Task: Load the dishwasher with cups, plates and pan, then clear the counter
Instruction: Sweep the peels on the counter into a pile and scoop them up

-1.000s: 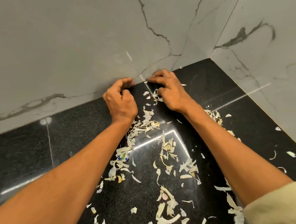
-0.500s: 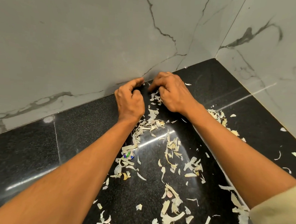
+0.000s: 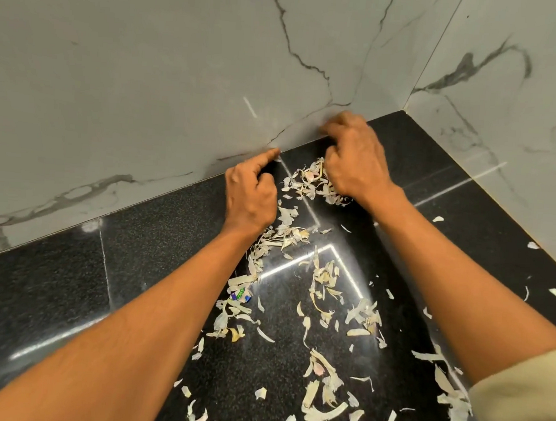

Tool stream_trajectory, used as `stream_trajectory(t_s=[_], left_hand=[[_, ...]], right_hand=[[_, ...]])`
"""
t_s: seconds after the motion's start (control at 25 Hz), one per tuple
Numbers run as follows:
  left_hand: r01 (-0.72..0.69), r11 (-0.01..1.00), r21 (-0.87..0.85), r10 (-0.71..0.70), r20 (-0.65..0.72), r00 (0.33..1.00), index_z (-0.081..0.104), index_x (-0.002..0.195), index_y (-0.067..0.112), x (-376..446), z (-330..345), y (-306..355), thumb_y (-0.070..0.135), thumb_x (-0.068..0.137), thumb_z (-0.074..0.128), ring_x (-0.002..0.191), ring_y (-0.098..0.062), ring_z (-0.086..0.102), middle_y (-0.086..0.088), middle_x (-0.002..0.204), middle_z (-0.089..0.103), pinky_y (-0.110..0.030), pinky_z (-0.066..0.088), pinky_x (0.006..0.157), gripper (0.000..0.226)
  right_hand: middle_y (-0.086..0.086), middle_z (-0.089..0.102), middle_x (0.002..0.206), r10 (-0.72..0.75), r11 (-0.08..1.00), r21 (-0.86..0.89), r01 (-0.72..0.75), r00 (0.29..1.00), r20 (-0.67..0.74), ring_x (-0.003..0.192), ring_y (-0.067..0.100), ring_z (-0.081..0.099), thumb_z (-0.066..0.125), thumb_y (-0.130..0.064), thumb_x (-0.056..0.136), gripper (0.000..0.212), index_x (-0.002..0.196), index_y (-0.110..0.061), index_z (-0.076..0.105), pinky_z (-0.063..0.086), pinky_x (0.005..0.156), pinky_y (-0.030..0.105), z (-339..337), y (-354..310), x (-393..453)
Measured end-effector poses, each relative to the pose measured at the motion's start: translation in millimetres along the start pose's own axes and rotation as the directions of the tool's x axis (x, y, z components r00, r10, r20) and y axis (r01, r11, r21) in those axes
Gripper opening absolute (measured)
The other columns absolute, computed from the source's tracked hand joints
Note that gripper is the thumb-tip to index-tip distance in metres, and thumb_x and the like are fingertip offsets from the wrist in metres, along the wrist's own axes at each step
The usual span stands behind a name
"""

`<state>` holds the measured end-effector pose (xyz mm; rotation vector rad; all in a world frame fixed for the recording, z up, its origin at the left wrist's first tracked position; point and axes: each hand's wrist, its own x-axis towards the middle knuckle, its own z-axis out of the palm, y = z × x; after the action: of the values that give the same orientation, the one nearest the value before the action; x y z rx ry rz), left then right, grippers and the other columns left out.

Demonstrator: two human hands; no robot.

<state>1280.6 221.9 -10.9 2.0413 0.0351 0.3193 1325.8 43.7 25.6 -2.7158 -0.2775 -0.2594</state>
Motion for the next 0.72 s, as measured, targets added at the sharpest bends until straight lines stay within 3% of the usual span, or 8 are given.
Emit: stream_trajectory(t_s=[0.16, 0.24, 0.32, 0.36, 0.44, 0.56, 0.64, 0.72], left_hand=[[-0.193, 0.967, 0.166, 0.146, 0.257, 0.955, 0.058, 0.136, 0.009, -3, 3, 6, 0.011, 0.082, 0.037, 0.132, -0.019, 0.052, -0.010, 0.139, 0.059, -0.041, 0.039, 0.115, 0.058], [-0.300, 0.952, 0.050, 0.267, 0.341, 0.902, 0.068, 0.124, 0.008, -10, -1, 9, 0.008, 0.083, 0.039, 0.116, -0.017, 0.064, -0.010, 0.126, 0.067, -0.032, 0.051, 0.102, 0.050], [-0.345, 0.936, -0.066, 0.348, 0.306, 0.886, 0.073, 0.115, 0.006, -13, -5, 10, 0.003, 0.084, 0.041, 0.107, -0.013, 0.069, -0.009, 0.114, 0.073, -0.029, 0.057, 0.091, 0.045], [-0.337, 0.937, -0.092, 0.350, 0.231, 0.908, 0.071, 0.117, 0.004, -11, -5, 9, 0.001, 0.084, 0.041, 0.111, -0.015, 0.068, -0.010, 0.116, 0.072, -0.033, 0.057, 0.093, 0.045], [-0.260, 0.963, -0.063, 0.266, 0.105, 0.958, 0.065, 0.127, 0.003, -7, -3, 4, 0.000, 0.083, 0.041, 0.124, -0.019, 0.060, -0.011, 0.127, 0.066, -0.040, 0.049, 0.106, 0.050], [-0.134, 0.991, 0.029, 0.126, 0.187, 0.974, 0.056, 0.138, 0.008, -2, 1, 5, 0.007, 0.081, 0.039, 0.134, -0.016, 0.050, -0.008, 0.140, 0.058, -0.045, 0.039, 0.114, 0.059], [-0.150, 0.988, 0.044, 0.133, 0.264, 0.955, 0.056, 0.138, 0.009, -1, 1, 5, 0.008, 0.079, 0.039, 0.135, -0.016, 0.050, -0.008, 0.140, 0.057, -0.045, 0.037, 0.116, 0.061], [-0.133, 0.991, 0.010, 0.125, 0.279, 0.952, 0.058, 0.136, 0.008, 0, -1, 6, 0.007, 0.079, 0.040, 0.132, -0.013, 0.052, -0.007, 0.138, 0.060, -0.040, 0.040, 0.114, 0.060]], right_hand=[[0.009, 0.048, 0.135, 0.098, 0.989, 0.098, -0.112, 0.986, 0.136, 0.127, 0.026, 0.046, 0.040, -0.013, 0.086, 0.051, 0.132, -0.004, 0.059, 0.039, 0.107, 0.038, -4, 28, -1], [0.008, 0.060, 0.128, 0.092, 0.950, 0.285, -0.129, 0.986, 0.142, 0.121, 0.021, 0.054, 0.042, 0.000, 0.087, 0.044, 0.121, -0.007, 0.070, 0.041, 0.107, 0.033, -10, 34, -7], [0.007, 0.072, 0.107, 0.217, 0.827, 0.518, -0.216, 0.974, 0.059, 0.104, 0.016, 0.067, 0.041, 0.008, 0.084, 0.043, 0.102, -0.008, 0.077, 0.052, 0.098, 0.031, -19, 34, -10], [0.007, 0.073, 0.105, 0.267, 0.813, 0.538, -0.225, 0.964, 0.000, 0.102, 0.015, 0.068, 0.041, 0.008, 0.083, 0.044, 0.101, -0.009, 0.077, 0.053, 0.096, 0.030, -21, 35, -8], [0.008, 0.065, 0.128, 0.259, 0.885, 0.404, -0.232, 0.966, -0.012, 0.122, 0.018, 0.057, 0.041, 0.006, 0.085, 0.049, 0.121, -0.009, 0.071, 0.043, 0.106, 0.029, -19, 40, -5], [0.006, 0.050, 0.149, 0.112, 0.957, 0.250, -0.150, 0.981, 0.157, 0.139, 0.020, 0.040, 0.039, -0.007, 0.083, 0.059, 0.138, -0.011, 0.059, 0.027, 0.117, 0.034, -11, 37, -12], [0.004, 0.066, 0.132, 0.043, 0.905, 0.411, -0.110, 0.985, 0.170, 0.127, 0.017, 0.055, 0.039, -0.008, 0.079, 0.054, 0.121, -0.011, 0.072, 0.039, 0.113, 0.040, -10, 33, -22], [0.004, 0.076, 0.109, 0.076, 0.755, 0.637, -0.156, 0.986, 0.151, 0.107, 0.016, 0.069, 0.042, -0.005, 0.080, 0.044, 0.105, -0.008, 0.078, 0.053, 0.100, 0.040, -12, 26, -26]])
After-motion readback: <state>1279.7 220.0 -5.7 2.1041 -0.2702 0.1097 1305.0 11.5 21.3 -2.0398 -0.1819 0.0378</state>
